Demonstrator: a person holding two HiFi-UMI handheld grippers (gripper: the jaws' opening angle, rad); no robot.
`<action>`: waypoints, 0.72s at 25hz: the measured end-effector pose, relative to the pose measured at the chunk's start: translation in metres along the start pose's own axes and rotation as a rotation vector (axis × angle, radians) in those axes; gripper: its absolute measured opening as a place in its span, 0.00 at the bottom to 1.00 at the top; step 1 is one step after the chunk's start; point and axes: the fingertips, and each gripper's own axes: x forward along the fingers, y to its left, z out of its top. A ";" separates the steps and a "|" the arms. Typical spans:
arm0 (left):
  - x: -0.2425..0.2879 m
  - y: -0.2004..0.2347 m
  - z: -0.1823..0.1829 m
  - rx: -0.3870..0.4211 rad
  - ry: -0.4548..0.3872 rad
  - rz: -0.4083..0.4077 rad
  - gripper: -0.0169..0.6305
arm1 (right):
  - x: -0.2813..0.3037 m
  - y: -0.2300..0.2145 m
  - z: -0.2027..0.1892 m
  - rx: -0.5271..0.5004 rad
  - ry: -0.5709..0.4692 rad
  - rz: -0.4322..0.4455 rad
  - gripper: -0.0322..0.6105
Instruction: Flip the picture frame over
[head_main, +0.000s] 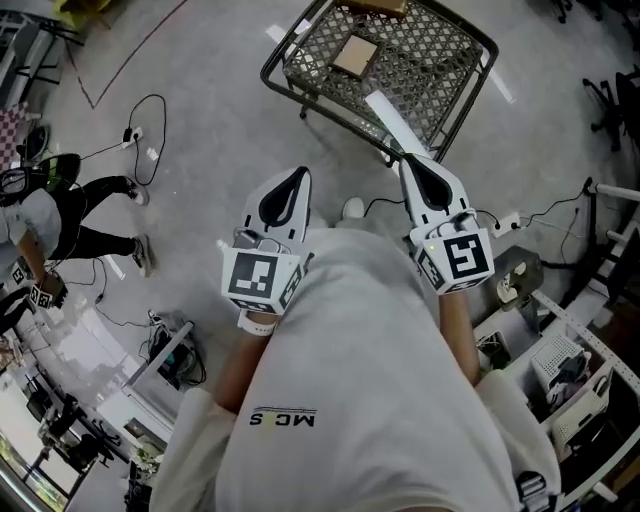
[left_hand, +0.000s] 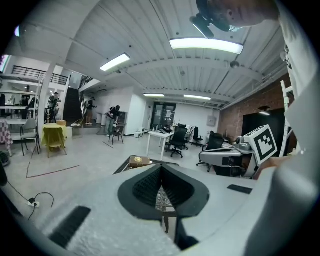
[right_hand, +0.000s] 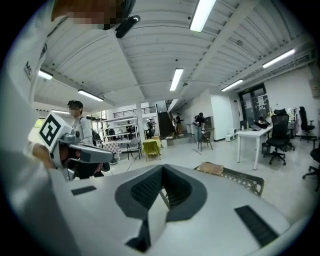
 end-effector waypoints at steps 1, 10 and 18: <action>0.001 0.002 -0.002 -0.012 0.002 0.008 0.06 | 0.003 0.000 0.000 -0.006 0.003 0.013 0.08; 0.040 0.043 0.001 -0.065 0.033 -0.001 0.06 | 0.056 -0.020 0.008 0.006 0.045 0.017 0.08; 0.114 0.131 0.039 -0.071 0.031 -0.063 0.06 | 0.147 -0.042 0.027 0.024 0.081 -0.023 0.08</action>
